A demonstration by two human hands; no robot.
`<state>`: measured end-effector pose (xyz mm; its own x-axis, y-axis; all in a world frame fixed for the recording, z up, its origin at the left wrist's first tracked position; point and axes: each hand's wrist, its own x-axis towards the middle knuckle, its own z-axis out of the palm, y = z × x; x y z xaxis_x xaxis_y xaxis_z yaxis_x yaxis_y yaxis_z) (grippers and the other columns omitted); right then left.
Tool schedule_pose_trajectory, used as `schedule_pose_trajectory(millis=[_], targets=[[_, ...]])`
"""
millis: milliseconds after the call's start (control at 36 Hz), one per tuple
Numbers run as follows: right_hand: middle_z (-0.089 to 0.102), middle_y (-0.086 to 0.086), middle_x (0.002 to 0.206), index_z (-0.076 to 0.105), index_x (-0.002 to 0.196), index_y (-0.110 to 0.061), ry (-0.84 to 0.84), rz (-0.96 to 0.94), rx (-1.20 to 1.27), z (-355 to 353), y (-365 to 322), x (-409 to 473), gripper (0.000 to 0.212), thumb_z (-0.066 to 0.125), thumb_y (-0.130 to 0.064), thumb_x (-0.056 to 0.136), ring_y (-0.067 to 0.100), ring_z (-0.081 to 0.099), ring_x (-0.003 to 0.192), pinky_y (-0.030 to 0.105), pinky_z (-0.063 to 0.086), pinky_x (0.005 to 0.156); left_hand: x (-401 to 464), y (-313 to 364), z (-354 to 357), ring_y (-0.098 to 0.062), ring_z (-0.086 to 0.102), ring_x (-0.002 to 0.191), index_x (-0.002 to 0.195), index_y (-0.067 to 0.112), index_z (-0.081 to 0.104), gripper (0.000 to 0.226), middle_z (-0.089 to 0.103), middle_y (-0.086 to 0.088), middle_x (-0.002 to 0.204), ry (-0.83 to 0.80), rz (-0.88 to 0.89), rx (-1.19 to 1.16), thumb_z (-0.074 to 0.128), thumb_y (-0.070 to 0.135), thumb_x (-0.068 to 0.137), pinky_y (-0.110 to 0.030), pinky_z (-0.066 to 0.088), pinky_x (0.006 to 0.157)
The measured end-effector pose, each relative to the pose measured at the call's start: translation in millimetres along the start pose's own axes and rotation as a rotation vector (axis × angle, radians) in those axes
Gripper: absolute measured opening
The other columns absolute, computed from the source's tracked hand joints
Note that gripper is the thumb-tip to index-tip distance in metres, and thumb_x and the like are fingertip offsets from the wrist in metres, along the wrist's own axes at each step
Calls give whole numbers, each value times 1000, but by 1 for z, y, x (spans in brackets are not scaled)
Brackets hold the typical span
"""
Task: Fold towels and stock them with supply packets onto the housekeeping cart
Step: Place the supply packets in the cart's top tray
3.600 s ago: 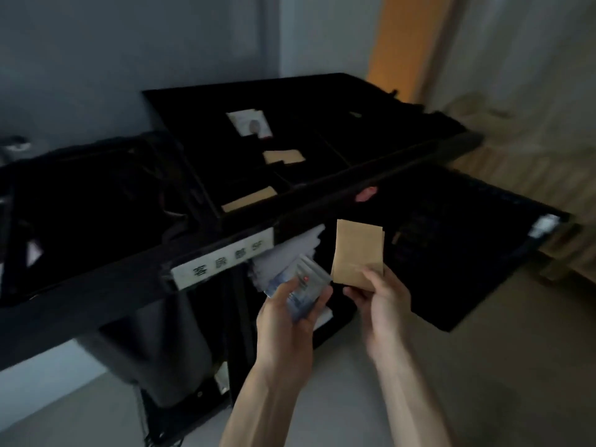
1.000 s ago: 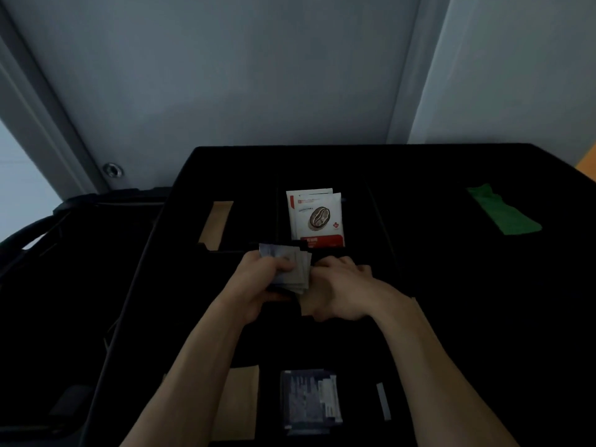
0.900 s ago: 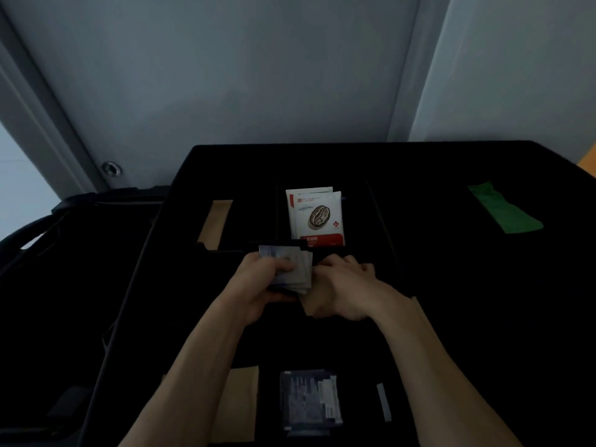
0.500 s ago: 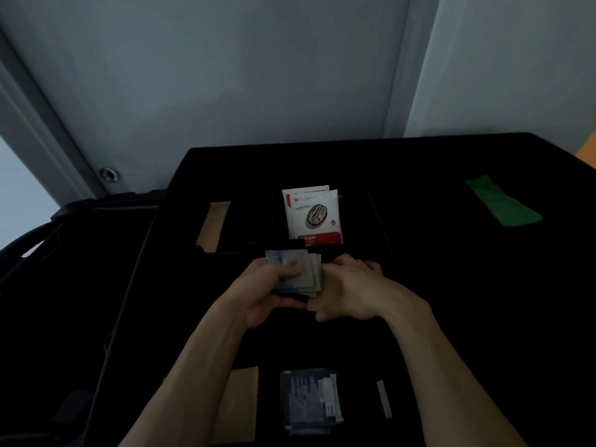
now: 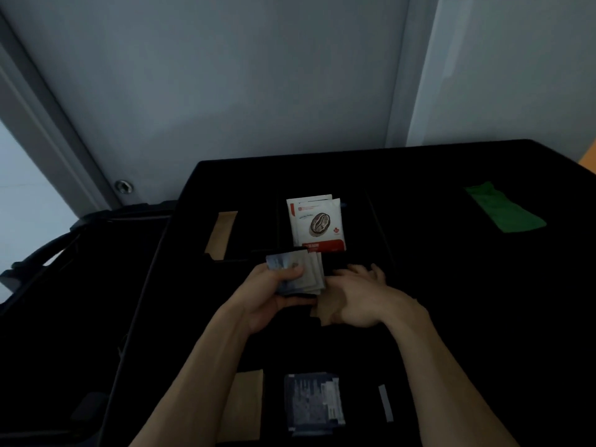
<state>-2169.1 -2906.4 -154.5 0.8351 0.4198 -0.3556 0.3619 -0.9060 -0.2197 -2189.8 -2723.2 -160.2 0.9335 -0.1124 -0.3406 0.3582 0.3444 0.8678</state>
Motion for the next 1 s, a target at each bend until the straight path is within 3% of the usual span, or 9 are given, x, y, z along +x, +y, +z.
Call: schedule_pose_trajectory(millis=[139,278,361,500,556,639,722,861,1000], targets=[[39,-2,152,42,143,-36,69,34,-37,4,-7,0,57,59,-36,88,25,10,148,58,-13,114,0,-3,4,-34,73,95,116,-1,67,24,74,-20,106,49,48,22,63,2,92,-53,60,81],[38,2,152,38,148,-32,113,9,-4,1,-3,-4,60,57,-34,91,24,18,147,51,-5,119,-2,1,8,-27,75,90,114,0,68,23,76,-15,103,130,131,-14,64,2,91,-36,62,74],[44,4,150,42,148,-26,270,-15,164,-8,2,-9,55,58,-30,95,23,35,140,39,19,120,-7,5,10,-30,74,91,115,0,66,22,74,-18,105,182,208,-10,63,3,93,-39,62,70],[67,-7,119,63,127,-23,683,-64,716,-33,-3,-28,30,59,-28,98,1,61,101,15,48,87,-33,15,14,-32,73,98,119,1,64,25,75,-15,107,15,318,14,63,10,95,-38,62,66],[69,-9,112,64,127,-24,594,-147,938,-41,-8,-40,32,60,-34,96,3,66,98,20,57,79,-46,18,16,-33,72,99,119,0,64,29,74,-15,108,-50,346,55,66,11,93,-36,62,69],[71,-5,112,64,127,-23,394,-279,988,-42,-18,-55,36,67,-33,92,6,69,100,26,60,76,-60,21,21,-35,72,99,121,0,62,36,73,-18,110,-119,376,119,71,12,88,-36,62,71],[74,-2,106,69,116,-21,413,-340,1016,-35,-27,-62,27,71,-27,90,10,71,98,31,60,80,-71,22,24,-34,73,97,119,2,63,39,74,-16,109,-128,385,121,75,13,84,-34,61,71],[74,2,93,72,111,-18,428,-329,1105,-18,-33,-63,19,68,-15,92,12,69,76,25,53,60,-79,15,17,-35,72,101,122,0,61,33,71,-18,114,-136,347,90,68,10,91,-36,61,77],[72,2,99,66,122,-24,472,-234,1094,-1,-39,-71,33,70,-12,91,12,70,84,25,57,62,-85,9,3,-37,70,105,125,3,62,28,70,-19,119,-218,220,26,55,15,100,-41,61,78]])
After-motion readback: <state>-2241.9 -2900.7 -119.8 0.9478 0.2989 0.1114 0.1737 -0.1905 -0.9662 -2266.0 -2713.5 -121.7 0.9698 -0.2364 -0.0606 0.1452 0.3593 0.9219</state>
